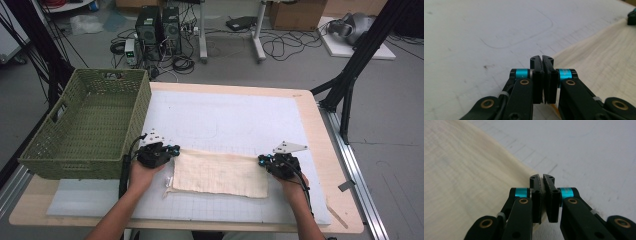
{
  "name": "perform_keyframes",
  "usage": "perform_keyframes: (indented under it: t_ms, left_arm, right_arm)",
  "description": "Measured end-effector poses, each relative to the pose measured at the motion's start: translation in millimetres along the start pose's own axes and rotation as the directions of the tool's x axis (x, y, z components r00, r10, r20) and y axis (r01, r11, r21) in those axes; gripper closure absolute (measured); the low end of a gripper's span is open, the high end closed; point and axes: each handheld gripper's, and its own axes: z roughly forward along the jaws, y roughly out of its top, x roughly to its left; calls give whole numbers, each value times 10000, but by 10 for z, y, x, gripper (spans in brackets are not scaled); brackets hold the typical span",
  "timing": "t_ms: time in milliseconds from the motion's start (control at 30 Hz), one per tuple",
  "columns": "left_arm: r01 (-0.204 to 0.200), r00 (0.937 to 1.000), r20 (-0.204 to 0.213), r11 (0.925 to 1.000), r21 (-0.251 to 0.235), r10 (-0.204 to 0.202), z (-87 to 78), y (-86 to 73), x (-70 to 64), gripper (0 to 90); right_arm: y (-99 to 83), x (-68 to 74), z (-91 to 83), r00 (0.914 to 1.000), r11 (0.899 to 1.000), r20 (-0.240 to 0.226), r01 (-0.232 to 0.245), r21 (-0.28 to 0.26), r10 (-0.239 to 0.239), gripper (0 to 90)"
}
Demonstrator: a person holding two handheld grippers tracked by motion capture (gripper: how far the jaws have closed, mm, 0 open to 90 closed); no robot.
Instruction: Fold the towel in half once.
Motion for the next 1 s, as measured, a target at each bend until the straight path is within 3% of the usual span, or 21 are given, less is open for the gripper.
perform_keyframes:
  t_ms: [133,200,300,467,633,767,833,900,1000]
  left_arm:
    - [42,9995,-321,9991,-429,-56,23,47,2,870]
    - [115,9993,-359,9992,-380,-129,57,83,20,870]
    - [-100,9982,-590,9996,-262,85,111,154,23,870]
    - [143,9957,-914,9997,-221,-162,213,229,80,869]
    - [428,9925,-1154,9989,182,-404,338,197,149,868]
    - [336,9912,-1296,9979,554,-262,398,161,148,862]
    - [536,9907,-1273,9979,356,-486,384,167,157,802]
    - [583,9919,-1135,9983,9,-579,332,186,165,653]
    - [597,9920,-1091,9976,-355,-632,239,220,163,570]
  right_arm:
    - [80,37,20,9975,9992,639,313,-246,-296,858]
    - [105,1,44,9975,9994,678,204,-264,-186,858]
    - [161,-47,94,9958,9994,909,153,-301,-125,858]
    - [273,-133,194,9935,9997,1141,53,-257,-24,857]
    - [337,-189,312,9900,9999,1410,-69,-127,86,854]
    - [318,-176,415,9861,9997,1651,-218,53,206,841]
    - [305,-191,446,9841,9992,1736,-399,38,386,779]
    - [300,-205,427,9821,9970,1720,-740,-232,769,684]
    - [311,-194,330,9825,9964,1728,-600,-601,696,621]
